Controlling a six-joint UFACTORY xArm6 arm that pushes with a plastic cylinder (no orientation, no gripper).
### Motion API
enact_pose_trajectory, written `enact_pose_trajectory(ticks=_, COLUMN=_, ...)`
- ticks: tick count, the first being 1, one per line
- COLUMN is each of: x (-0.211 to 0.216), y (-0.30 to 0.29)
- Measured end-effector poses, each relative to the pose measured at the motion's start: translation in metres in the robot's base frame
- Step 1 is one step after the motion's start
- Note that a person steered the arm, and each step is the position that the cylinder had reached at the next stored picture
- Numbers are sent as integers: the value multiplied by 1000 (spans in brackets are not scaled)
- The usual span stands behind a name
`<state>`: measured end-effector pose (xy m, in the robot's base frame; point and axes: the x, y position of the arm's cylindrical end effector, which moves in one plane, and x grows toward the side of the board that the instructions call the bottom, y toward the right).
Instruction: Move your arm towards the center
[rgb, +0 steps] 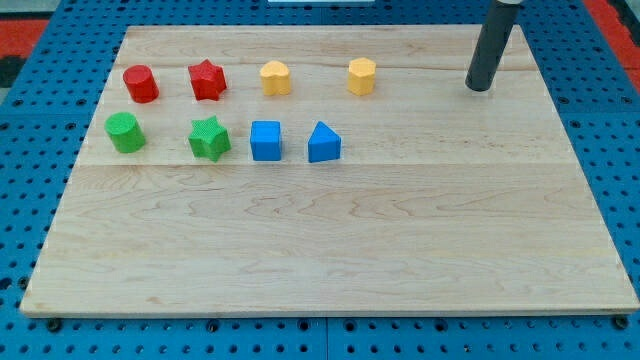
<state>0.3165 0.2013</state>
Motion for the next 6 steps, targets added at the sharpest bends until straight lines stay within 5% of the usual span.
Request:
enact_pose_trajectory(ticks=3, x=19, y=-1)
enact_pose_trajectory(ticks=6, x=52, y=-111)
